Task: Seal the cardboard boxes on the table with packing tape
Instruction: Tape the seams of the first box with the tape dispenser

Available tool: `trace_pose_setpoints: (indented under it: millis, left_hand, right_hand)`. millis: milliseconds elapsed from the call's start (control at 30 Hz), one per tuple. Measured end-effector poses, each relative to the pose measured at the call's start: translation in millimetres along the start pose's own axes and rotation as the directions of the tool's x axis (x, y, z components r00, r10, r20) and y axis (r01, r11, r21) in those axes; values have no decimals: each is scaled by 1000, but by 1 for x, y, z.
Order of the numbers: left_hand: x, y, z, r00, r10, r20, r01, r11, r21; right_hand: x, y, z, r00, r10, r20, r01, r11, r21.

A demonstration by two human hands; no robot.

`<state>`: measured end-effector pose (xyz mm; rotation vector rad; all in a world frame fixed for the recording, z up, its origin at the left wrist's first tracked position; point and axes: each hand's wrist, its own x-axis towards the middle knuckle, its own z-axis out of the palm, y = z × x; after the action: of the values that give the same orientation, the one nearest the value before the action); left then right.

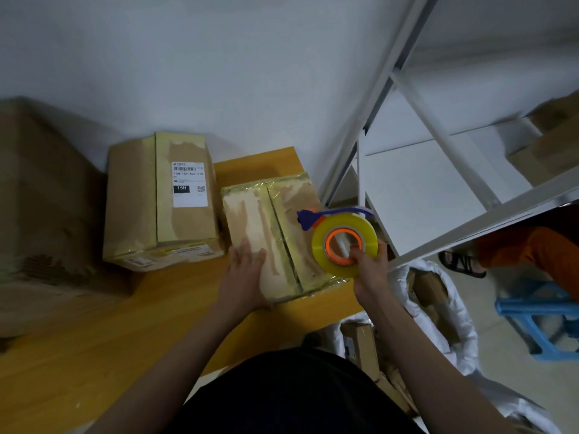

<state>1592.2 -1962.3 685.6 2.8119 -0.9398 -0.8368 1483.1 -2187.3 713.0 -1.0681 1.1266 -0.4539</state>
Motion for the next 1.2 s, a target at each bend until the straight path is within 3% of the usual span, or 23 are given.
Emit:
trace_pose_setpoints:
  millis: [233, 600, 800, 967, 1200]
  left_hand:
    - [38, -7, -25, 1000, -13, 4, 13, 1000, -3]
    - [97, -21, -59, 999, -36, -11, 36, 999, 1]
    - [111, -26, -74, 997, -82, -1, 82, 997, -13]
    - [115, -28, -74, 994, -110, 6, 111, 994, -9]
    - [93, -27, -64, 986, -26, -165, 41, 995, 93]
  right_hand:
    - [12, -2, 31, 999, -22, -42, 19, 998, -55]
    - [53, -26, 83, 998, -52, 29, 55, 991, -122]
    - [76, -27, 96, 999, -23, 27, 25, 997, -67]
    - [83, -21, 97, 995, -83, 55, 86, 994, -62]
    - [67, -27, 93, 994, -85, 66, 84, 996, 13]
